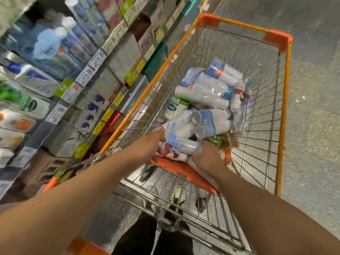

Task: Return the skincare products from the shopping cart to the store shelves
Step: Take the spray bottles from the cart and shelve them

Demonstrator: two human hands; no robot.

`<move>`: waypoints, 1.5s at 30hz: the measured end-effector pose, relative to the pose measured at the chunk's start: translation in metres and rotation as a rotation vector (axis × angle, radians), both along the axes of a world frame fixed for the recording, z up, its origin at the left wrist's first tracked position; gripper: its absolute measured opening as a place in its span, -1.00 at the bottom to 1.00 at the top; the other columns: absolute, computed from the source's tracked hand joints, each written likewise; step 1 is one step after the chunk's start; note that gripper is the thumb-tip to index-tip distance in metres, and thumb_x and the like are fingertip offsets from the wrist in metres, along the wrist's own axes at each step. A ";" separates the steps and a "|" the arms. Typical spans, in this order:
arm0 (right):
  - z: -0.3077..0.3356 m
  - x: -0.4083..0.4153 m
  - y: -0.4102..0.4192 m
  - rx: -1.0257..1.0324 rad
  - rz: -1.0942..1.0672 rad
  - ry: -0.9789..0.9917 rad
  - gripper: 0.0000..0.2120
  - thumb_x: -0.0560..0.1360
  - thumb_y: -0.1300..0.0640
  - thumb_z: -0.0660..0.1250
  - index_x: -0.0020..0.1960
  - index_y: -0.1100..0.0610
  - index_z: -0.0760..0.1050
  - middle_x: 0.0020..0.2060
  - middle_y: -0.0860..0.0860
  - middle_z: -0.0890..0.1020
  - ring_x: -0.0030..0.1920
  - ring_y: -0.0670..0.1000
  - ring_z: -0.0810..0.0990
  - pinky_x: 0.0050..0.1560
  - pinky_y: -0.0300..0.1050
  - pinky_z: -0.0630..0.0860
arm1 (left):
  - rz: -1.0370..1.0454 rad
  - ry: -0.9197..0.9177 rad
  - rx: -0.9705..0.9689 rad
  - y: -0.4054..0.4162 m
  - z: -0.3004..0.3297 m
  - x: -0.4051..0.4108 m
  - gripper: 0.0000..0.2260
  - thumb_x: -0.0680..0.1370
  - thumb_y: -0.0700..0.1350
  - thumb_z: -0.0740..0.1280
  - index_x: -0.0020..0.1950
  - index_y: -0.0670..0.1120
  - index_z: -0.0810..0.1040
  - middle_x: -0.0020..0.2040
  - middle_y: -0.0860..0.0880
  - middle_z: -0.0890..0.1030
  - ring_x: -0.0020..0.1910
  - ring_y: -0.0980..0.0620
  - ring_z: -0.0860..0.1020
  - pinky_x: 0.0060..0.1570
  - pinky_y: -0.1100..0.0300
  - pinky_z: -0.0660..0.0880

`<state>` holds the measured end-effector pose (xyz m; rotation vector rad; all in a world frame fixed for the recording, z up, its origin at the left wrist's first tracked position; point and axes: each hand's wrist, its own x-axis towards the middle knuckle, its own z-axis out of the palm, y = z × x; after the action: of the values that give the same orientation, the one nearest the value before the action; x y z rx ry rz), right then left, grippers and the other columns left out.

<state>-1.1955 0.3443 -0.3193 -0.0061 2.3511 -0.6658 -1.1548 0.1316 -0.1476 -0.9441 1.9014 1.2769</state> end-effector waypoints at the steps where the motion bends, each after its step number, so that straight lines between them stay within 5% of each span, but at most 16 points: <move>1: -0.008 -0.002 0.001 -0.001 0.000 -0.022 -0.30 0.16 -0.24 0.27 0.19 0.11 0.52 0.08 0.12 0.62 0.12 0.19 0.60 0.11 0.08 0.58 | -0.005 -0.003 -0.001 -0.001 0.000 0.001 -0.53 0.69 0.29 0.00 0.19 0.02 0.55 -0.09 -0.07 0.65 -0.18 -0.07 0.56 -0.08 0.05 0.43; 5: 0.020 -0.004 -0.008 0.082 0.115 -0.069 -0.14 0.33 -0.16 0.50 0.54 0.07 0.28 0.36 0.15 0.40 0.40 0.21 0.36 0.36 0.07 0.40 | -0.017 -0.019 -0.012 -0.006 0.002 0.002 -0.56 0.69 0.26 0.02 0.21 0.01 0.54 -0.03 -0.09 0.64 -0.17 -0.06 0.56 -0.10 0.06 0.43; 8: 0.024 -0.009 -0.013 0.218 0.246 -0.041 0.00 0.34 -0.32 0.49 0.60 0.03 0.13 0.41 0.20 0.30 0.43 0.27 0.28 0.39 0.11 0.35 | -0.067 -0.013 -0.022 -0.007 0.004 0.005 -0.62 0.70 0.21 0.07 0.13 0.00 0.56 0.01 -0.10 0.65 -0.18 -0.04 0.57 -0.13 0.08 0.45; 13: 0.032 -0.006 -0.016 0.262 0.295 -0.017 -0.04 0.34 -0.43 0.46 0.56 0.02 0.24 0.38 0.18 0.38 0.38 0.23 0.37 0.35 0.05 0.38 | -0.201 0.018 -0.076 -0.008 0.007 0.010 -0.70 0.69 0.13 0.18 0.16 -0.05 0.57 0.04 -0.06 0.67 -0.18 -0.01 0.61 -0.19 0.12 0.49; 17: 0.045 0.005 -0.012 0.091 0.216 -0.061 -0.27 0.39 -0.14 0.56 0.44 0.08 0.38 0.29 0.09 0.58 0.28 0.14 0.55 0.17 -0.08 0.47 | -0.236 0.040 -0.104 -0.003 0.016 0.012 -0.70 0.69 0.14 0.19 0.13 -0.04 0.57 0.01 -0.05 0.69 -0.12 -0.04 0.65 -0.13 0.10 0.52; 26: 0.104 0.024 -0.017 -0.071 0.089 0.116 -0.49 0.38 -0.22 0.56 0.15 0.07 0.55 0.04 0.03 0.70 0.07 0.11 0.66 -0.11 -0.13 0.45 | -0.066 0.144 0.050 0.004 0.037 0.018 -0.80 0.67 0.04 0.26 0.16 -0.05 0.57 -0.06 -0.08 0.68 -0.21 -0.02 0.60 -0.17 0.13 0.49; 32: 0.163 0.037 -0.007 -0.064 0.094 0.218 -0.49 0.35 -0.10 0.60 0.20 0.08 0.56 0.03 0.04 0.69 0.07 0.10 0.65 -0.09 -0.08 0.51 | 0.051 0.294 0.081 0.007 0.057 0.030 -0.90 0.62 -0.07 0.34 0.10 0.00 0.61 -0.01 -0.09 0.67 -0.14 -0.02 0.61 -0.10 0.10 0.52; 39: 0.251 0.035 -0.011 -0.139 0.069 0.363 -0.36 0.31 -0.21 0.59 0.33 -0.09 0.51 0.11 -0.06 0.67 0.07 0.04 0.65 0.06 -0.01 0.60 | -0.407 0.512 -0.148 0.005 0.097 0.044 -0.41 0.51 0.02 0.50 0.51 0.10 0.39 0.34 0.16 0.39 0.20 0.21 0.45 0.09 0.33 0.39; 42: 0.287 0.035 -0.019 -0.230 0.012 0.441 -0.42 0.29 -0.17 0.63 0.25 -0.14 0.51 0.06 -0.11 0.62 -0.06 -0.05 0.64 -0.06 -0.12 0.62 | -0.472 0.660 -0.097 -0.001 0.114 0.048 -0.31 0.46 0.04 0.57 0.52 0.09 0.34 0.35 0.15 0.37 0.12 0.30 0.46 0.00 0.55 0.40; 45: 0.323 0.040 -0.033 -0.303 0.001 0.507 -0.49 0.30 -0.11 0.65 0.16 -0.19 0.51 -0.05 -0.16 0.60 -0.22 -0.24 0.59 -0.33 -0.40 0.47 | -0.493 0.786 -0.109 -0.016 0.134 0.050 -0.32 0.43 0.07 0.58 0.47 0.18 0.35 0.34 0.19 0.39 0.24 0.19 0.48 0.20 0.28 0.53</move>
<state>-1.1560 0.3115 0.0041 -0.3477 2.6949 -1.1200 -1.1052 0.1161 -0.0139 0.0536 2.5896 1.3377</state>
